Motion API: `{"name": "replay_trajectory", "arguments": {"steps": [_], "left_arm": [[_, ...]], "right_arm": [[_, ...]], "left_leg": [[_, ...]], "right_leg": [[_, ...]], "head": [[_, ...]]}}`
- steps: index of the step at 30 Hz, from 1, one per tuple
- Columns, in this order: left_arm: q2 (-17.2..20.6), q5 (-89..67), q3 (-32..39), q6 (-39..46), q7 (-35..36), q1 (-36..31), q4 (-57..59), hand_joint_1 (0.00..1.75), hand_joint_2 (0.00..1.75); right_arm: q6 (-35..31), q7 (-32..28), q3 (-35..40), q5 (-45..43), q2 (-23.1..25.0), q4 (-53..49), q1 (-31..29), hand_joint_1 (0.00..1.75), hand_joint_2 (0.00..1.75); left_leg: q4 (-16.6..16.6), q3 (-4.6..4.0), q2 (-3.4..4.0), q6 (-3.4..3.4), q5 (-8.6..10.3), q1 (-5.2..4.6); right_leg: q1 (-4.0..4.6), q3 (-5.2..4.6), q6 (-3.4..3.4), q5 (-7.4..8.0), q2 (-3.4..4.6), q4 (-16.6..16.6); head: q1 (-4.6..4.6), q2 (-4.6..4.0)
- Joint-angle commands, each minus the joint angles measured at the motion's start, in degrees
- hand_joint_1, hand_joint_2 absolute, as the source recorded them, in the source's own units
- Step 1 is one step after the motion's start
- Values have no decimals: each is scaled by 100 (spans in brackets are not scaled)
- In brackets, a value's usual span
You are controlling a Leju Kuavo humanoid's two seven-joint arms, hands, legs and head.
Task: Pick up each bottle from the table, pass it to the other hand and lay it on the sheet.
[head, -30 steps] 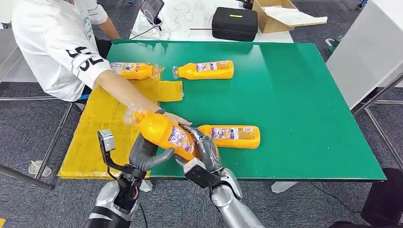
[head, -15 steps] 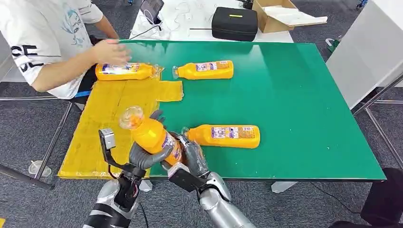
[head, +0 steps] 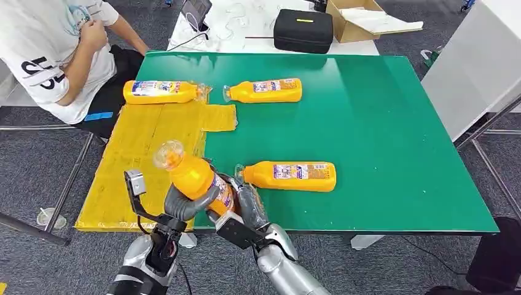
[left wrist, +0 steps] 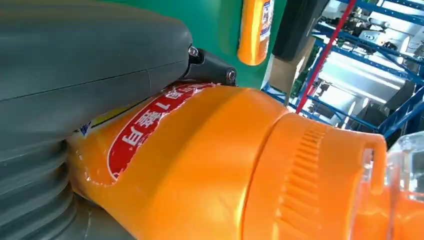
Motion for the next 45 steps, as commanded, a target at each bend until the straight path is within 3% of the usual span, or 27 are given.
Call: {"name": "replay_trajectory", "arguments": {"steps": [1, 2, 3, 4, 5, 13, 20, 23, 27, 32, 33, 36, 39, 45], "left_arm": [[42, 4, -166, -151, -33, -159, -83, 175, 175], [42, 5, -157, -144, -30, -147, -114, 175, 175], [39, 4, -126, -103, -33, -139, -136, 175, 175], [32, -21, -51, 10, -49, -124, -183, 175, 175], [37, -72, 7, 105, -92, -131, -212, 175, 175], [119, -1034, 938, 1625, -644, -639, -326, 175, 175], [98, -1272, 937, 1817, -807, -617, -356, 175, 175], [294, -2363, 1188, 3225, -1220, -1016, -220, 175, 175], [687, -3861, 1148, 4946, -1220, -1461, 8, 175, 175], [1103, -6023, 684, 6471, -1168, -2431, 2181, 175, 175], [1228, -6976, 576, 6669, -837, -2571, 2478, 175, 175], [1244, -8383, 740, 6669, -603, -2638, 2768, 175, 175], [1198, -8763, 743, 6669, -551, -2840, 3376, 175, 175], [1305, -9218, 307, 5666, -195, -3072, 4029, 175, 175]], "right_arm": [[-51, 100, 136, -7, -74, 356, -159, 175, 175], [-93, 112, 78, -39, -73, 309, -154, 141, 175], [-165, 143, 22, -53, -69, 263, -153, 0, 175], [-247, 238, 4, 0, -84, 193, -161, 0, 175], [-230, 279, -52, -43, -104, 111, -160, 0, 0], [39, 410, -489, -567, -571, -2150, 346, 0, 0], [17, 351, -489, -619, -546, -2192, 396, 0, 0], [-22, 106, -617, -1136, -609, -3101, 620, 0, 0], [-13, 53, -532, -1448, -663, -3811, 771, 0, 0], [67, -40, -200, -1787, -619, -3499, 519, 0, 0], [98, -65, -123, -1836, -618, -3391, 447, 0, 0], [141, -118, 24, -1894, -613, -3252, 336, 0, 0], [149, -130, 80, -1926, -626, -3268, 313, 0, 0], [250, -77, 126, -1991, -660, -3254, 303, 0, 0]], "left_leg": [[-1, 22, 3, 4, -7, 3], [-2, 25, 4, 5, -8, 1], [-1, 21, 3, 5, -7, 2], [-1, 16, 1, 4, -4, 0], [-1, 9, 1, 3, -2, 1], [5, 8, -12, 5, -1, 3], [-2, 29, -3, 6, -6, 1], [2, 12, -3, 4, -1, 1], [5, 4, 0, 1, 0, 2], [-5, 35, -2, 2, -1, 3], [-7, 24, -9, 1, 7, 3], [-7, 30, 4, 1, 6, 5], [-7, 46, 26, 2, 4, 6], [-6, 50, 18, -1, 1, 6]], "right_leg": [[6, 25, -9, -6, -6, -4], [5, 27, -9, -8, -5, -3], [5, 22, -8, -6, -5, -4], [3, 17, -7, -5, -6, -2], [3, 11, -5, -2, -5, -3], [6, 13, -9, -5, -20, 3], [5, 32, -10, -7, -12, -5], [4, 13, -8, -3, -10, 1], [5, 4, -11, -1, -5, 7], [8, 33, -17, -4, -10, -1], [8, 25, -11, 0, -14, -3], [9, 27, -11, 2, -2, -5], [11, 41, -16, 3, 15, -6], [12, 48, -19, -4, 3, -4]], "head": [[0, 0], [0, 0], [0, 0], [0, 2], [0, 2], [0, 2], [0, 0], [0, 0], [0, 0], [-2, 0], [0, 0], [0, 0], [0, 2], [2, 0]]}}
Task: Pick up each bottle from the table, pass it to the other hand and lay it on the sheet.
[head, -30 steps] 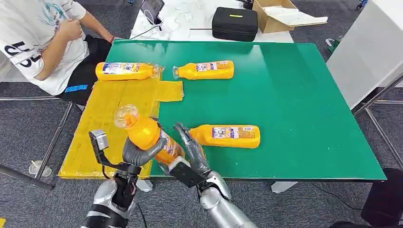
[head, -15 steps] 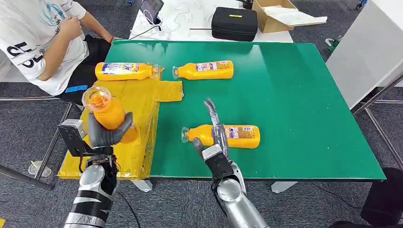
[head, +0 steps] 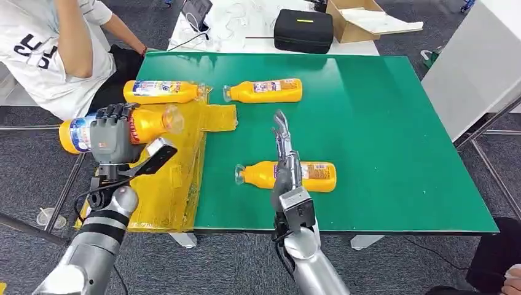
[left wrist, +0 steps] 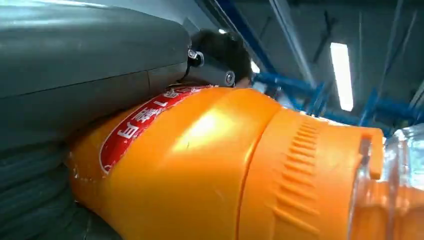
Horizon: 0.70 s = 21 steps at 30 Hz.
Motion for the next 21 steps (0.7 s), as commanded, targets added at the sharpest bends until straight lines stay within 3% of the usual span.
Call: {"name": "replay_trajectory", "arguments": {"steps": [1, 21], "left_arm": [[391, -639, -688, -987, 416, -914, 2210, 175, 175], [504, -405, -692, -2479, 446, -787, 2344, 175, 175]], "right_arm": [[103, 47, 291, -107, -210, 208, -275, 0, 0], [405, 148, 299, -162, -63, 575, -309, 0, 0]], "left_leg": [[-6, 39, 14, 2, -10, 4], [-3, 16, 10, 3, -5, 4]], "right_leg": [[8, 37, -15, -8, 3, -5], [7, 16, -7, -3, 3, -3]], "head": [[2, 2], [2, 0]]}}
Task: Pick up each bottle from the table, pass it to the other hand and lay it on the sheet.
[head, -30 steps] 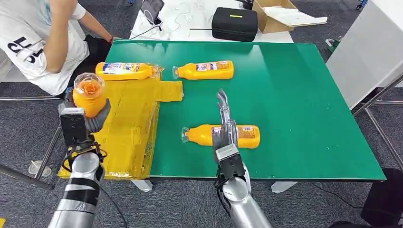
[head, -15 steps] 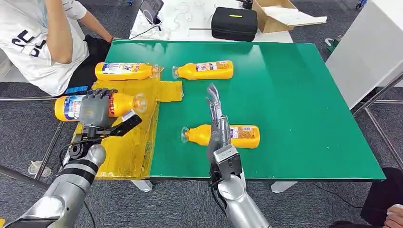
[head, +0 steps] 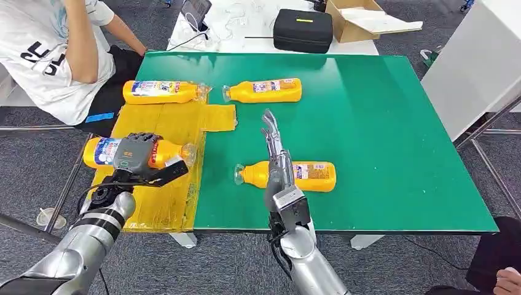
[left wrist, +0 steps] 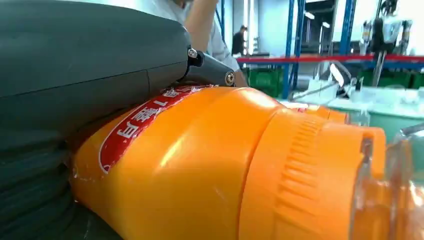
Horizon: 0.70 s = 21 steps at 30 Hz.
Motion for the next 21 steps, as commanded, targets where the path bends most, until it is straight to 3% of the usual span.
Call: {"name": "replay_trajectory", "arguments": {"steps": [1, 6, 7, 11, 13, 14, 15, 21], "left_arm": [[128, 197, -108, -685, -27, -223, 528, 175, 175], [193, 308, -184, -1350, -105, -106, 542, 175, 175], [195, 314, -187, -1346, -109, -87, 539, 175, 175], [179, 377, -158, -1388, -138, -44, 554, 175, 175], [172, 399, -151, -1430, -145, -42, 556, 175, 175], [175, 434, -132, -1453, -173, -30, 545, 127, 175], [158, 551, -66, -1614, -187, -17, 552, 0, 175], [132, 665, -14, -1639, -292, 55, 497, 0, 175]], "right_arm": [[101, 57, 125, -39, -58, 490, -237, 0, 0], [216, 87, 85, -61, -20, 597, -244, 0, 0], [218, 87, 85, -62, -16, 611, -247, 0, 0], [240, 88, 89, -60, -9, 650, -256, 0, 0], [249, 89, 92, -58, -7, 660, -261, 0, 0], [257, 90, 94, -57, -3, 671, -266, 0, 0], [270, 91, 91, -57, 5, 691, -268, 0, 0], [278, 91, 85, -61, 19, 714, -270, 0, 0]], "left_leg": [[-3, 28, 16, 5, -9, 1], [-3, 17, 14, 3, -6, 1], [-6, 51, 26, 7, -17, 2], [-3, 13, 11, 3, -4, 0], [-8, 51, 25, 7, -16, 1], [-5, 23, 17, 4, -7, -1], [-5, 39, 20, 6, -12, 1], [-7, 35, 16, 6, -9, -1]], "right_leg": [[5, 25, -9, -4, 8, -6], [3, 16, -6, -1, 9, -5], [8, 48, -14, -9, 14, -9], [2, 13, -6, -1, 6, -4], [6, 47, -15, -9, 13, -9], [2, 20, -8, -2, 11, -5], [5, 36, -11, -6, 11, -7], [2, 32, -9, -5, 7, -7]], "head": [[0, 0], [0, 0], [0, 0], [0, 0], [0, 0], [-2, 0], [-2, 0], [0, 0]]}}
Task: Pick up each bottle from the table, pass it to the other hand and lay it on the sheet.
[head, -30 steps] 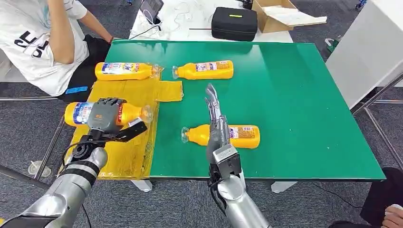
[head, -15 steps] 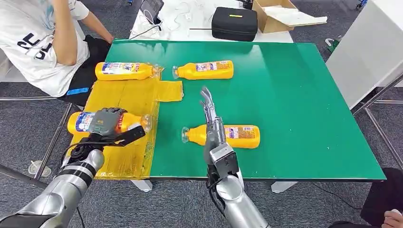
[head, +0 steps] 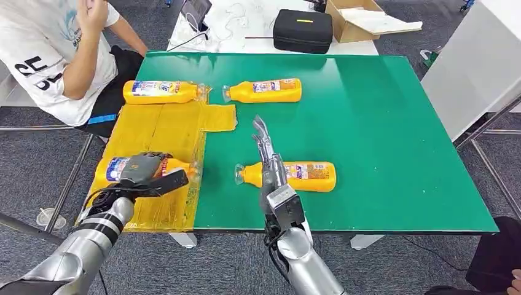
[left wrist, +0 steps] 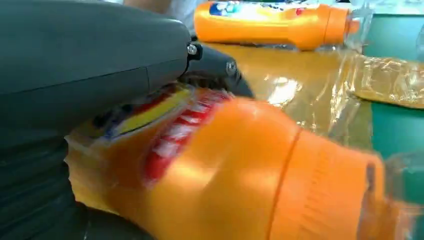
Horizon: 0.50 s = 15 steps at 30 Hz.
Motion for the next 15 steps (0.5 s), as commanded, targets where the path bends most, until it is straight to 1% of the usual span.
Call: {"name": "replay_trajectory", "arguments": {"steps": [1, 2, 3, 4, 6, 7, 8, 9, 11, 12, 13, 15], "left_arm": [[14, 149, 26, -173, -90, -42, 287, 0, 175], [6, 219, 64, -232, -123, -34, 280, 0, 175], [-11, 376, 142, -313, -242, -10, 242, 0, 0], [-11, 376, 142, -313, -242, -10, 242, 0, 0], [-45, 699, 283, -653, -406, -23, 191, 0, 0], [-38, 780, 280, -820, -471, -30, 173, 0, 0], [-42, 849, 315, -927, -516, -37, 175, 0, 0], [-29, 934, 322, -1144, -570, -49, 175, 0, 0], [31, 1076, 261, -1521, -665, -34, 135, 0, 0], [82, 1198, 240, -1874, -742, -36, 146, 0, 0], [108, 1313, 256, -2056, -784, -25, 149, 0, 0], [130, 1339, 238, -2062, -791, 4, 116, 0, 0]], "right_arm": [[22, 28, 66, -26, -40, 448, -258, 0, 0], [29, 31, 63, -25, -38, 460, -259, 0, 0], [42, 32, 51, -26, -30, 479, -258, 0, 0], [42, 32, 51, -26, -30, 479, -258, 0, 0], [58, 33, 27, -38, -8, 571, -281, 0, 0], [70, 34, 22, -41, 0, 608, -296, 0, 0], [79, 39, 27, -38, -3, 625, -304, 0, 0], [87, 39, 26, -38, 1, 670, -325, 0, 0], [110, 37, -6, -48, 18, 740, -351, 0, 0], [130, 35, -22, -63, 16, 777, -373, 0, 0], [134, 30, -31, -52, 9, 810, -395, 0, 0], [142, 30, -46, -56, 5, 830, -408, 0, 0]], "left_leg": [[-6, 42, 18, 7, -12, 1], [-6, 34, 17, 5, -10, 1], [-6, 46, 22, 7, -15, 1], [-8, 57, 24, 9, -18, 2], [-4, 14, 8, 3, -3, -1], [-5, 31, 12, 5, -9, -1], [-4, 18, 4, 4, -4, -1], [-3, 27, 7, 5, -8, 1], [-4, 16, 3, 3, -3, -1], [-5, 35, 11, 6, -8, 0], [-4, 28, 9, 4, -4, 0], [-6, 43, 18, 5, -7, -1]], "right_leg": [[5, 39, -11, -7, 8, -9], [4, 31, -9, -4, 9, -8], [6, 43, -12, -8, 11, -9], [8, 54, -14, -10, 11, -12], [1, 13, -4, 0, 5, -5], [2, 30, -8, -6, 5, -5], [1, 18, -5, -2, 1, -5], [4, 27, -8, -4, 2, -5], [0, 16, -5, 0, 2, -4], [3, 33, -9, -2, 6, -8], [2, 27, -7, 0, 6, -6], [2, 40, -9, 1, 13, -8]], "head": [[-2, 0], [0, 0], [0, 0], [0, 0], [0, 0], [-2, 0], [0, 0], [0, 0], [-4, 0], [0, 2], [-2, 0], [0, 0]]}}
